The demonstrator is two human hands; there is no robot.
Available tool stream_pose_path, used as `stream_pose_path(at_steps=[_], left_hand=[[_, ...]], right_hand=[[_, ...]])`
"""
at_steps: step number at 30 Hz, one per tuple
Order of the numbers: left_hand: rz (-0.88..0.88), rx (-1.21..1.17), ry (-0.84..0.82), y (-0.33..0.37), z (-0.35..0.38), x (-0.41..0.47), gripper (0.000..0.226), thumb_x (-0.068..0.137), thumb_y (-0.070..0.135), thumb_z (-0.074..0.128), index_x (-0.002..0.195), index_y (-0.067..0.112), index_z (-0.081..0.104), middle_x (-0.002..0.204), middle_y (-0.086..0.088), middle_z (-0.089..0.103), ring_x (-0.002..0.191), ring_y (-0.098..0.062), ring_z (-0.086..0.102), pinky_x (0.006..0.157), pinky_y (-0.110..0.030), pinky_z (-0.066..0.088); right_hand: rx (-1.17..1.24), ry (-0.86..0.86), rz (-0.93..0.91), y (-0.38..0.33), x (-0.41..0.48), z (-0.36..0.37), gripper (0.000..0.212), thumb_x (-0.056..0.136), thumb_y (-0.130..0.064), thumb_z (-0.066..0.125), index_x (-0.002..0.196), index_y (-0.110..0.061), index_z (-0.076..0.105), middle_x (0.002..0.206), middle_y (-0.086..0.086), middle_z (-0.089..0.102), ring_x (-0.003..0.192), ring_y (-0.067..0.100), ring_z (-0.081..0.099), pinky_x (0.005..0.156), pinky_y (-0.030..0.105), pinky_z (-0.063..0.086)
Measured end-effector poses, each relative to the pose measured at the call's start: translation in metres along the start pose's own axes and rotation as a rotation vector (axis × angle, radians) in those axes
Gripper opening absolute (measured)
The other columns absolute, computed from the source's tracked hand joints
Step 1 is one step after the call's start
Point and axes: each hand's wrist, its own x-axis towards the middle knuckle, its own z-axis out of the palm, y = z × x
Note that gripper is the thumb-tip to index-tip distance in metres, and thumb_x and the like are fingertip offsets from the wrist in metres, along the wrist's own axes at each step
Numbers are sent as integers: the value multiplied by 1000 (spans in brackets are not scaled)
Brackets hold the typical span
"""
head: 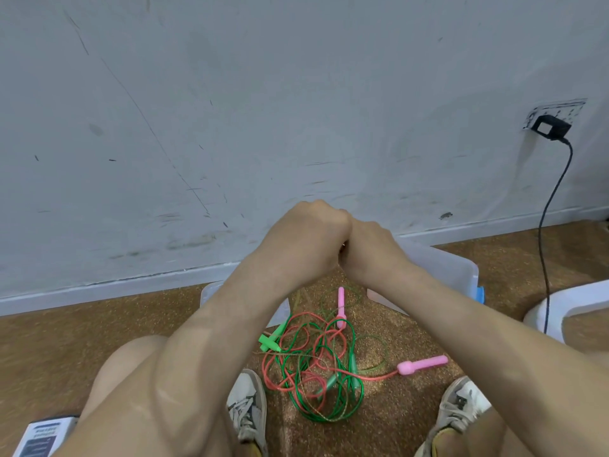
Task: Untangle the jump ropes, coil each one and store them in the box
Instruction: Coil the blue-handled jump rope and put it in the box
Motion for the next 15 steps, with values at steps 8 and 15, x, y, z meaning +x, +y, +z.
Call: stream_pose_path(at_steps=[8, 15], left_hand=[[-168, -552, 25, -39, -1, -9, 16, 75, 22, 76, 89, 26, 70, 68, 11, 63, 63, -1, 54, 66, -25, 44], [-113, -887, 90, -49, 1, -11, 5, 81, 21, 73, 77, 23, 76, 72, 5, 66, 67, -1, 55, 65, -19, 41]], right_hand=[[79, -89, -149, -1, -1, -7, 32, 97, -42, 45, 121, -22, 53, 101, 11, 66, 95, 35, 59, 72, 38, 43], [61, -135, -330, -8, -18, -33, 24, 92, -40, 50, 83, -19, 54, 69, 5, 52, 71, 30, 53, 63, 37, 38]])
